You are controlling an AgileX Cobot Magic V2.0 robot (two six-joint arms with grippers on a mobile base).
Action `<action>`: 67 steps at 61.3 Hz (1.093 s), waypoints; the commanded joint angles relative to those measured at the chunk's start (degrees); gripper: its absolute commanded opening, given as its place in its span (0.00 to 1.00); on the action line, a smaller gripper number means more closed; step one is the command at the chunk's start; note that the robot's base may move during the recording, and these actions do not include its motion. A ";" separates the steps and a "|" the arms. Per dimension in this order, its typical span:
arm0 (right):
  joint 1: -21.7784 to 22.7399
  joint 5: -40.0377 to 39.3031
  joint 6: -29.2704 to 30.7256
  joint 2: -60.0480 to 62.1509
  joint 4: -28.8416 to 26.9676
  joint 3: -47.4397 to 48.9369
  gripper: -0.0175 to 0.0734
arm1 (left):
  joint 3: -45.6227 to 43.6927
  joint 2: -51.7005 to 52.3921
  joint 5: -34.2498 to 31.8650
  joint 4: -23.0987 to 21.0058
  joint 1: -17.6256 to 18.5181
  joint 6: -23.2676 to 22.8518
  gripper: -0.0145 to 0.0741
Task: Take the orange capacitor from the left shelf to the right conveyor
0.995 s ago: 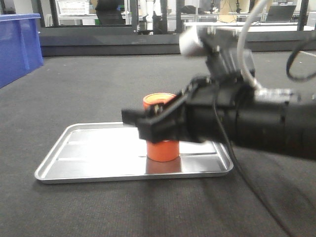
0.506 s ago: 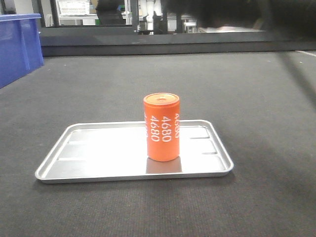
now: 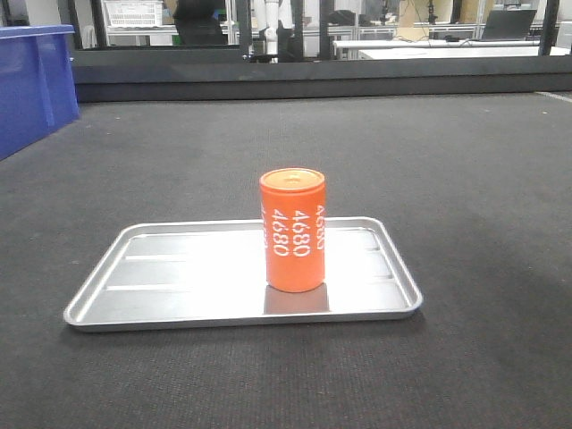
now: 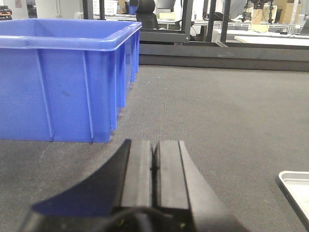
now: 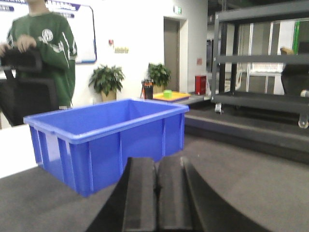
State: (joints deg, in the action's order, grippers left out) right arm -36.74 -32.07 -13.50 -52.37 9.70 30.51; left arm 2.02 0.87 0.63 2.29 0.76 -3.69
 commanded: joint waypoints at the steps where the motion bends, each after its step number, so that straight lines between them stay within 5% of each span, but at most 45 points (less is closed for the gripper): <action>1: -0.04 -4.91 0.19 1.14 -0.12 1.46 0.25 | 1.24 0.38 -5.22 -0.13 0.13 -0.37 0.02; 9: 2.28 -5.15 3.20 1.14 -1.61 1.46 0.25 | 1.24 0.38 -5.22 -0.13 0.13 -0.37 0.02; 18: 13.15 -3.63 6.31 3.47 -7.45 1.46 0.25 | 1.24 0.38 -5.22 -0.13 0.13 -0.37 0.02; 36: 32.36 17.97 8.62 18.36 -9.70 1.30 0.25 | 1.24 0.38 -5.22 -0.13 0.13 -0.37 0.02; 52: 40.26 26.26 11.30 32.43 -9.70 -5.24 0.25 | 1.24 0.38 -5.22 -0.13 0.13 -0.37 0.02; 67: 40.61 27.24 11.30 51.10 -9.70 -20.35 0.25 | 1.24 0.38 -5.22 -0.13 0.13 -0.37 0.02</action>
State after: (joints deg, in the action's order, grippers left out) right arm 3.56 -1.31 -2.95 -5.18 0.00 12.05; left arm 2.02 0.87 0.63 2.29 0.76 -3.69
